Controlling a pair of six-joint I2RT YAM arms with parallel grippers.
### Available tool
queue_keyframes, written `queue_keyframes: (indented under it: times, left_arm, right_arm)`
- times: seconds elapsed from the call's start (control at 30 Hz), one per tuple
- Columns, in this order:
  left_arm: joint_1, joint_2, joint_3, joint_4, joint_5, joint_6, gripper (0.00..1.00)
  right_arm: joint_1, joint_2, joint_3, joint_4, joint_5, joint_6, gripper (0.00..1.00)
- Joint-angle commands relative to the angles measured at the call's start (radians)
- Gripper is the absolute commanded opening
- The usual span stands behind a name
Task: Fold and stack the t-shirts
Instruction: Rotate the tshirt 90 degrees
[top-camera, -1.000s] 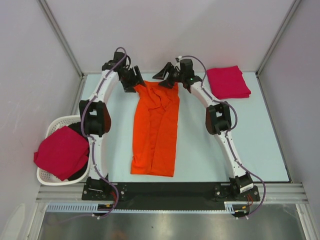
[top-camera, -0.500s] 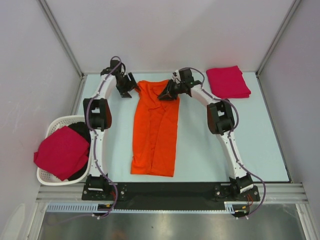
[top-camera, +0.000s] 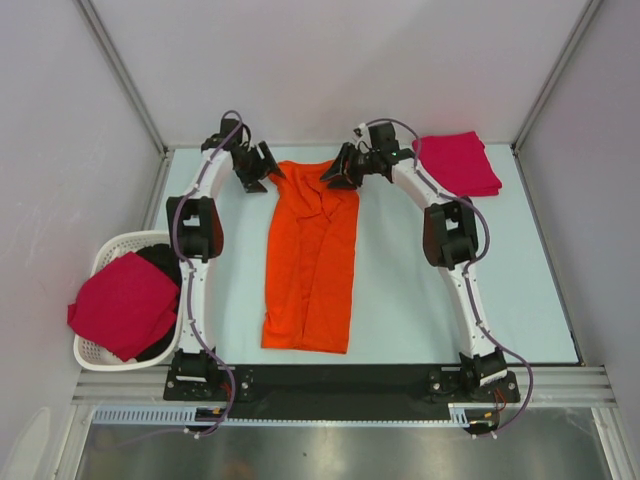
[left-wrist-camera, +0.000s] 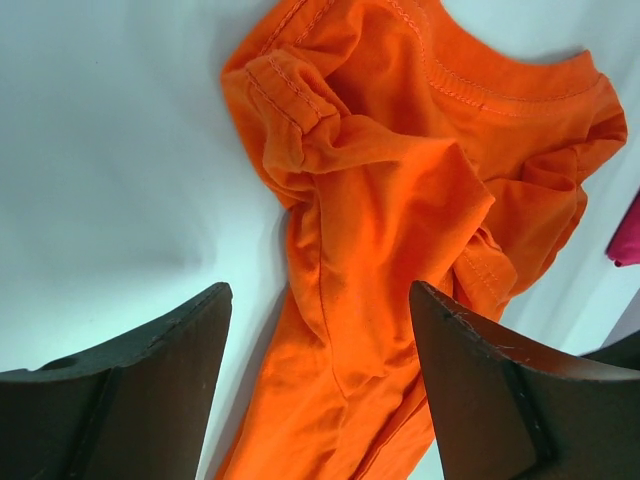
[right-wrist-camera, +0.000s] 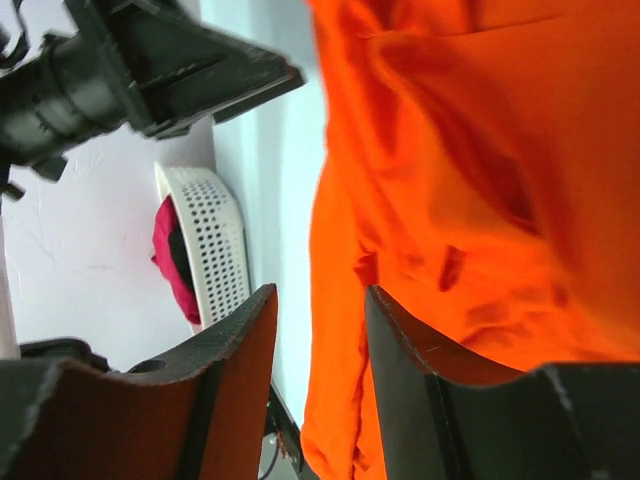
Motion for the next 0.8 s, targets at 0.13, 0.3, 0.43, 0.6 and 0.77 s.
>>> queue_keyframes:
  times: [0.13, 0.3, 0.43, 0.6, 0.77]
  left_arm:
    - [0.018, -0.068, -0.019, 0.034, 0.039, -0.005, 0.79]
    - [0.018, -0.071, -0.03, 0.034, 0.047, 0.0, 0.8]
    - [0.02, -0.076, -0.03, 0.036, 0.049, 0.003, 0.81]
    - [0.02, -0.079, -0.045, 0.048, 0.073, 0.001, 0.82]
    - [0.02, -0.085, -0.068, 0.053, 0.082, 0.009, 0.83]
  right_arm:
    - [0.06, 0.044, 0.073, -0.01, -0.032, 0.016, 0.44]
    - [0.068, 0.053, 0.058, -0.068, 0.003, -0.051, 0.43]
    - [0.066, 0.067, 0.052, -0.085, 0.017, -0.064, 0.44]
    - [0.054, 0.087, -0.038, 0.121, -0.125, 0.12, 0.43]
    - [0.04, 0.093, -0.128, 0.337, -0.205, 0.26, 0.43]
